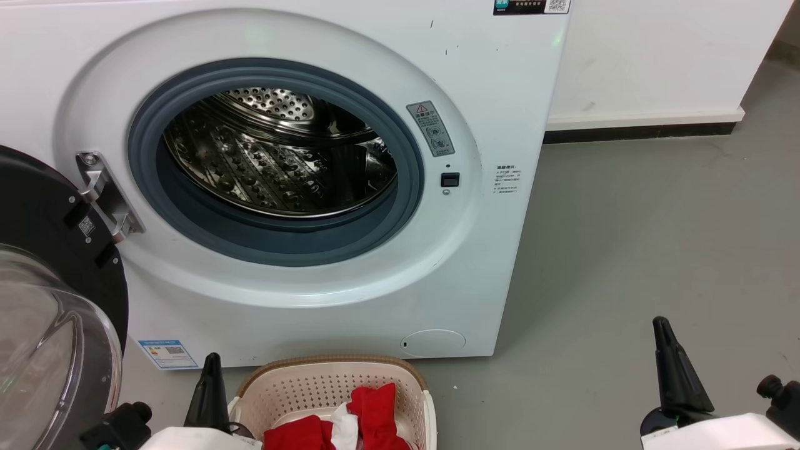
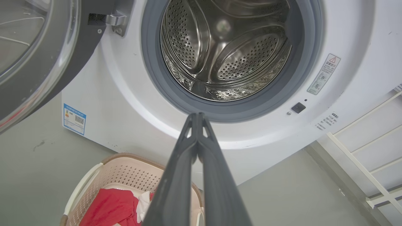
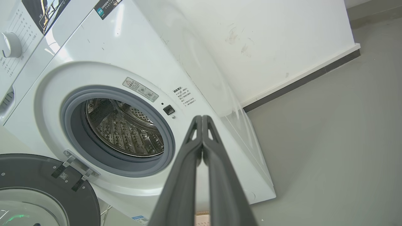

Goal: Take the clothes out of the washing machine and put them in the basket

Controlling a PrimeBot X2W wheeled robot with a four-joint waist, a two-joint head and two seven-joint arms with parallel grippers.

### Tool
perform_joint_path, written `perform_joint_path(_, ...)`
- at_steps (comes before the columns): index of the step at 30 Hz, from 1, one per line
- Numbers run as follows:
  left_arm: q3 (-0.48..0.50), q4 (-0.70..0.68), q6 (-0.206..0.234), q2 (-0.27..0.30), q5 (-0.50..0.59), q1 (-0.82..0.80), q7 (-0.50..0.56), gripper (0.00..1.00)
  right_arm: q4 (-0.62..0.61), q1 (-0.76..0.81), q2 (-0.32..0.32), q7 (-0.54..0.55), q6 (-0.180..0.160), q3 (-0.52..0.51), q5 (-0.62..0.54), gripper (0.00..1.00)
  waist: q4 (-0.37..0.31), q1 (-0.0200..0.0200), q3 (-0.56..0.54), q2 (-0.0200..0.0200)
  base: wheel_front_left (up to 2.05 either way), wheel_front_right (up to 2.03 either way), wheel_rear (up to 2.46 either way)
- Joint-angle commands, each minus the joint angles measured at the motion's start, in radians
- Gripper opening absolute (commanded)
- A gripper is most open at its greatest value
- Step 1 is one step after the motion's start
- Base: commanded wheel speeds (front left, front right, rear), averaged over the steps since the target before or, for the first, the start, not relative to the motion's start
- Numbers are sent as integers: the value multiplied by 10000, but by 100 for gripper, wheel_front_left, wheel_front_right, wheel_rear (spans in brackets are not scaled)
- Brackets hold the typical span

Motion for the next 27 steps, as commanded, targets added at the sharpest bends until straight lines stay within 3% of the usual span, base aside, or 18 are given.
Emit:
perform_joint_path(1,70,-52,-78,94,-431,-341,90,0,-16,-335,-87,75,-1,-31,452,0,7,0,5,0,0,0,0)
perform_joint_path(27,305,506,-625,140,-4330,-1022,1013,0,934,-1109,-165,951,-1,-292,4355,0,126,0,89,0,0,0,0)
